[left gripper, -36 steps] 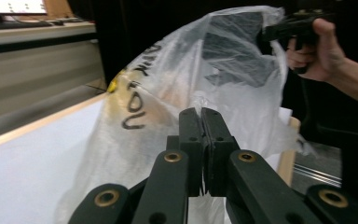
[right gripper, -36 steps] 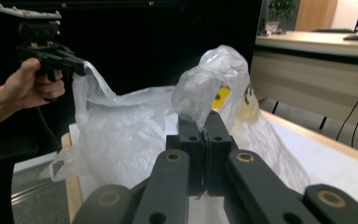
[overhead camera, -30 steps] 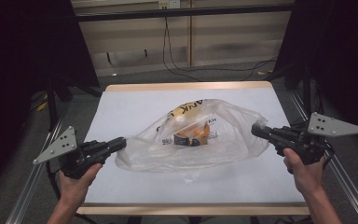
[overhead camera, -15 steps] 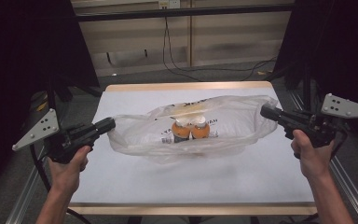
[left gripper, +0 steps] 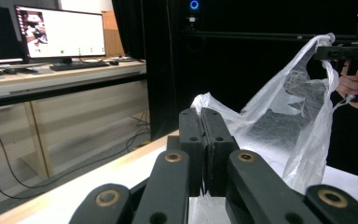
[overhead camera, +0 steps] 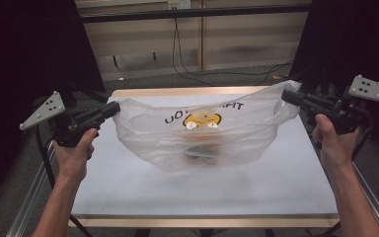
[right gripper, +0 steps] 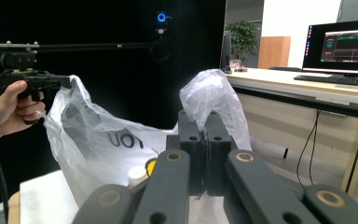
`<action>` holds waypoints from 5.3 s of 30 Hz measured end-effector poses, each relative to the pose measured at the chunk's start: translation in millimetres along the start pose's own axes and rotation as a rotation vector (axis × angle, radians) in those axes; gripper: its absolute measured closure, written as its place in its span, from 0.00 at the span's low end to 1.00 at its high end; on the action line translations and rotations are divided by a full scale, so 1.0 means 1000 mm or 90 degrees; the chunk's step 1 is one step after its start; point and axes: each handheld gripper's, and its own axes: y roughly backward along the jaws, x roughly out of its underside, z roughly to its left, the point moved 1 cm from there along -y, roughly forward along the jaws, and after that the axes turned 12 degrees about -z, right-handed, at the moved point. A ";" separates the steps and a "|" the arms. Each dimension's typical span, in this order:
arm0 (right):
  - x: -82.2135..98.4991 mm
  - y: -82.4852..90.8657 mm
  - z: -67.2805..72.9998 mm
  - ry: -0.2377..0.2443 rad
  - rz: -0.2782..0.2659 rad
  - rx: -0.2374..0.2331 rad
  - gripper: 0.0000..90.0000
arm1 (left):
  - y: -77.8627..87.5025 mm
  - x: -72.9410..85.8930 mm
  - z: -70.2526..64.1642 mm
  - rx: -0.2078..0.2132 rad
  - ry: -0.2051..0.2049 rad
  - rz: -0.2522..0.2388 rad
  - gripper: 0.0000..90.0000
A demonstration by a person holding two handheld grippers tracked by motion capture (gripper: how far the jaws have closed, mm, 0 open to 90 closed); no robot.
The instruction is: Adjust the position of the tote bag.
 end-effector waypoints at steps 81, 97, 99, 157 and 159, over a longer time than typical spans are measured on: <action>0.122 -0.007 -0.047 -0.094 0.164 0.068 0.99 | -0.019 0.125 0.053 -0.044 0.043 0.201 0.99; 0.139 -0.009 -0.049 -0.087 0.217 0.071 0.99 | -0.012 0.141 0.060 -0.055 0.052 0.246 0.99; 0.141 -0.009 -0.050 -0.085 0.226 0.075 0.99 | -0.012 0.143 0.060 -0.055 0.048 0.255 0.99; 0.228 -0.008 -0.059 -0.088 0.498 0.068 0.99 | -0.021 0.210 0.058 -0.019 0.043 0.490 1.00; 0.230 -0.006 -0.060 -0.099 0.495 0.067 0.99 | -0.021 0.213 0.057 -0.021 0.040 0.497 1.00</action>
